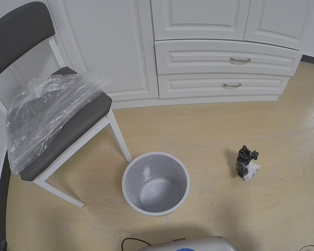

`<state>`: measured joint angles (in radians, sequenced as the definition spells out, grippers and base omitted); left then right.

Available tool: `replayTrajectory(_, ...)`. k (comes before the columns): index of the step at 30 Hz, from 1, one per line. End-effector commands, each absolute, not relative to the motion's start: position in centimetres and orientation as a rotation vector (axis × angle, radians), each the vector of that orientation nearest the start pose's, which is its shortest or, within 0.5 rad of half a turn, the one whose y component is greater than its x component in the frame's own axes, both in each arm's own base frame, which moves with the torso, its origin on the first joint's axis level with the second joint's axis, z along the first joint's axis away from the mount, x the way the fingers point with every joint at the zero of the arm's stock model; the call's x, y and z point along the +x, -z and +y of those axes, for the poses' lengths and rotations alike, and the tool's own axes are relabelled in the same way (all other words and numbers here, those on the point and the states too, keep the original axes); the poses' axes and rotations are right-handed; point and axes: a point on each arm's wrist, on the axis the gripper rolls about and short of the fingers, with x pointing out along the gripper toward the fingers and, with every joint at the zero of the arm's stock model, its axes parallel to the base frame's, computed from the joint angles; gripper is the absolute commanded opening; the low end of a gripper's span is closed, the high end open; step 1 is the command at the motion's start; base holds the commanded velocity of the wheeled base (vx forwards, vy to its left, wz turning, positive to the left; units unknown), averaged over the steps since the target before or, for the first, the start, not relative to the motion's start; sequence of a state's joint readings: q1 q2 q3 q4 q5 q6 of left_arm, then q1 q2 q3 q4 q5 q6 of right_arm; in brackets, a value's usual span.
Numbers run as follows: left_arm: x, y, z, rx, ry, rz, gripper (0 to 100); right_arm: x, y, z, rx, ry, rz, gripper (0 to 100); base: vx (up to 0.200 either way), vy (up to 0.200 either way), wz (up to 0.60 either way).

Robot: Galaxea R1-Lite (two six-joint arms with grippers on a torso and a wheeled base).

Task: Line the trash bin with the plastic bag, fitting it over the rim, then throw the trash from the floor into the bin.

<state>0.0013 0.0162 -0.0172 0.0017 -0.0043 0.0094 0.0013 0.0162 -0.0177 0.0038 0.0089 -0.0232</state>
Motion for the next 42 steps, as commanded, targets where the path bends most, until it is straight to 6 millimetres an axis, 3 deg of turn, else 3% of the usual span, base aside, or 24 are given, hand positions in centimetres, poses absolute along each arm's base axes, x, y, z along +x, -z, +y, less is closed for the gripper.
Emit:
replayTrajectory(1, -2.28, -7.58, -0.01, 0.009, 0.003, 0.002, 100, -2.29, -7.54, 0.02, -0.025, -0.012, 0.003, 100, 0.000, 0.000, 0.00)
replayTrajectory(42, -2.28, -7.55, -0.04, 0.023, 0.014, 0.000, 100, -2.28, -7.50, 0.02, -0.023, -0.012, 0.004, 100, 0.000, 0.000, 0.00)
